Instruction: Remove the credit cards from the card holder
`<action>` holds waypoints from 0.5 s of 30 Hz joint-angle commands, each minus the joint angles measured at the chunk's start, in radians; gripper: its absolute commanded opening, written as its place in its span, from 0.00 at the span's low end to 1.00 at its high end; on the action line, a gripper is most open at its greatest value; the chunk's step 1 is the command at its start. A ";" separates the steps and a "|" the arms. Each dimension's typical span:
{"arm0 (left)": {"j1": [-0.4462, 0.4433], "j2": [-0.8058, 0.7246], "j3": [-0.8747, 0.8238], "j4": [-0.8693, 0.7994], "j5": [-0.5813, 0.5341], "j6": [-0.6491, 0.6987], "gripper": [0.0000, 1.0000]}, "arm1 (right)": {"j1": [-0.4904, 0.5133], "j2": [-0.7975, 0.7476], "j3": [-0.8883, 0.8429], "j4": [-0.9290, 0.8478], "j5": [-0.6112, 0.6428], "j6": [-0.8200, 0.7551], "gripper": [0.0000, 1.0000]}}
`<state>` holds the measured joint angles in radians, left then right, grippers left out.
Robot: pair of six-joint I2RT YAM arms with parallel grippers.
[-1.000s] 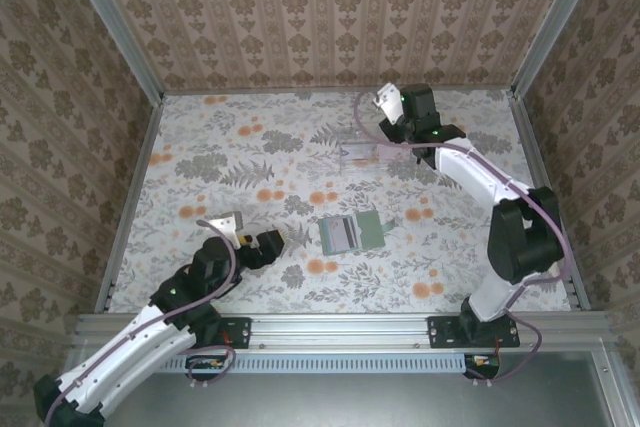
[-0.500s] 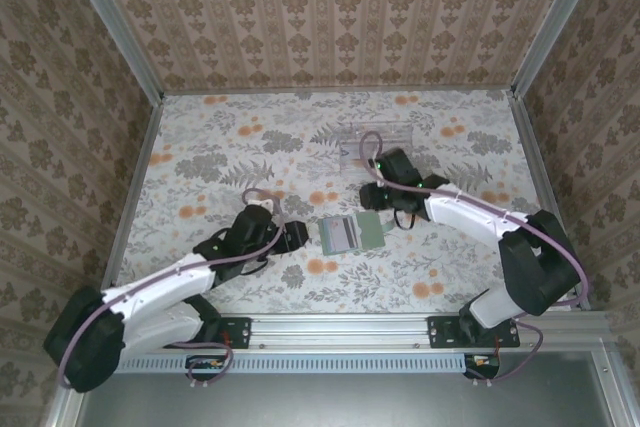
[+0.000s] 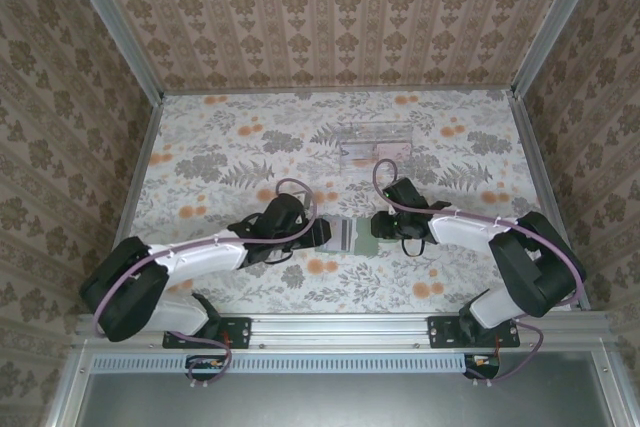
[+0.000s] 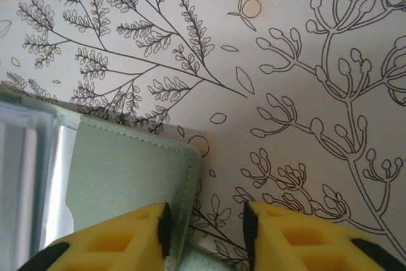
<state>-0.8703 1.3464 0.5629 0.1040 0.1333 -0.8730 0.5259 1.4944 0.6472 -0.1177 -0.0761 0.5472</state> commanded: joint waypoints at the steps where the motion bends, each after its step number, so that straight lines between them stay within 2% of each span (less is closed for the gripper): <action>1: -0.010 0.018 0.027 0.013 0.015 -0.014 0.49 | 0.028 0.033 -0.006 0.040 -0.064 0.041 0.37; 8: -0.009 0.019 0.033 -0.004 0.015 0.001 0.47 | 0.052 -0.052 0.036 -0.059 0.050 0.031 0.38; 15: -0.009 0.025 0.034 0.005 0.017 0.013 0.47 | 0.087 -0.143 0.077 -0.180 0.078 0.082 0.39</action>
<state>-0.8757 1.3624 0.5663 0.1059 0.1390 -0.8745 0.6006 1.3846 0.6891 -0.2165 -0.0303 0.5854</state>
